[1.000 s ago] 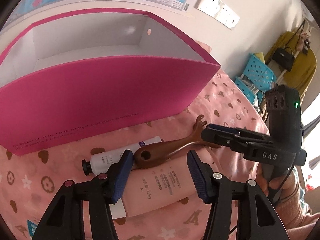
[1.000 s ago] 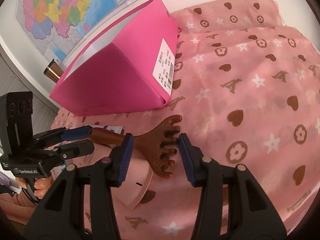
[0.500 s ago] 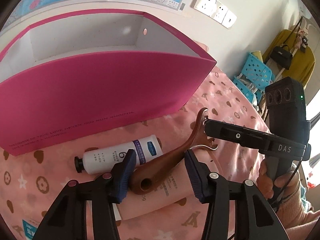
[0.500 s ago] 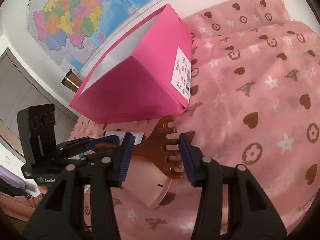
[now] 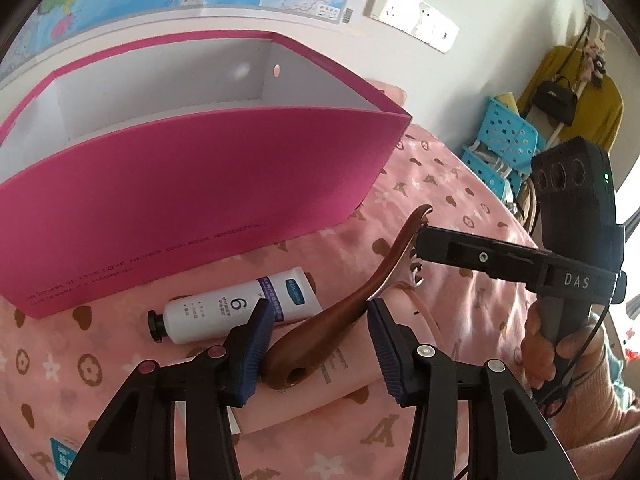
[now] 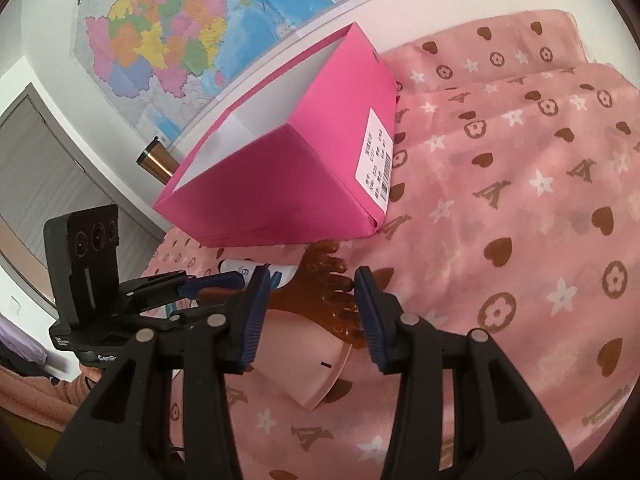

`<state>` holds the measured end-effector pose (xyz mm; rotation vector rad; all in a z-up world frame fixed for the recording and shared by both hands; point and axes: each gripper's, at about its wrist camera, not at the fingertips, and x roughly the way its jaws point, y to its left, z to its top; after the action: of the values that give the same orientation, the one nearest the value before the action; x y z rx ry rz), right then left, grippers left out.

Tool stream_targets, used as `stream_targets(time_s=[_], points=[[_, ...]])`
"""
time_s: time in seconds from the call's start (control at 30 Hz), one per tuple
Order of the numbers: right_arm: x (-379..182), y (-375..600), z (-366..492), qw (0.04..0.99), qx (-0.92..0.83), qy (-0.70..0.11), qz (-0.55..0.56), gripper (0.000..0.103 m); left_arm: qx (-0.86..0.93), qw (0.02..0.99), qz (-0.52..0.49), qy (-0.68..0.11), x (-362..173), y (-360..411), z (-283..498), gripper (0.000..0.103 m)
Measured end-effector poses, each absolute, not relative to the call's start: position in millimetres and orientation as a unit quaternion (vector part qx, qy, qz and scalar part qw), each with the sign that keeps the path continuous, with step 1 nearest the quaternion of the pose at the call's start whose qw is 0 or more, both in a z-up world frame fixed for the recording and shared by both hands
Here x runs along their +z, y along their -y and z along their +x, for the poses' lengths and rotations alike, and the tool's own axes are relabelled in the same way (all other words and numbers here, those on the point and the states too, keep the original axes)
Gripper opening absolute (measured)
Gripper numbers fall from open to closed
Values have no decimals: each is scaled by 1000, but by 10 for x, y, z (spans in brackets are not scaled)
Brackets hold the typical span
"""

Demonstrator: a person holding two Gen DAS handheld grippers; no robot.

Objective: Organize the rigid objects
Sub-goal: 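Close the right gripper on the handle of the wooden comb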

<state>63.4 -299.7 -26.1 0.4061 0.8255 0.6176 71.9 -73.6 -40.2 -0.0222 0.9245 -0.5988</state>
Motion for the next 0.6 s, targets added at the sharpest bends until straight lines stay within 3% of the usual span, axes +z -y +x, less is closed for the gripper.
stream_targets(time_s=[0.2,0.3,0.6], points=[[-276,2977,649,854,288,-397,175,46,-292,854,2,-430,-389,745,660,42],[-304,2959,676,849,295,-404,169,45,-299,853,8,-427,-376,745,621,29],[-372,2962,697,849,280,-418,163,45,-302,851,0,-430,-373,710,638,28]])
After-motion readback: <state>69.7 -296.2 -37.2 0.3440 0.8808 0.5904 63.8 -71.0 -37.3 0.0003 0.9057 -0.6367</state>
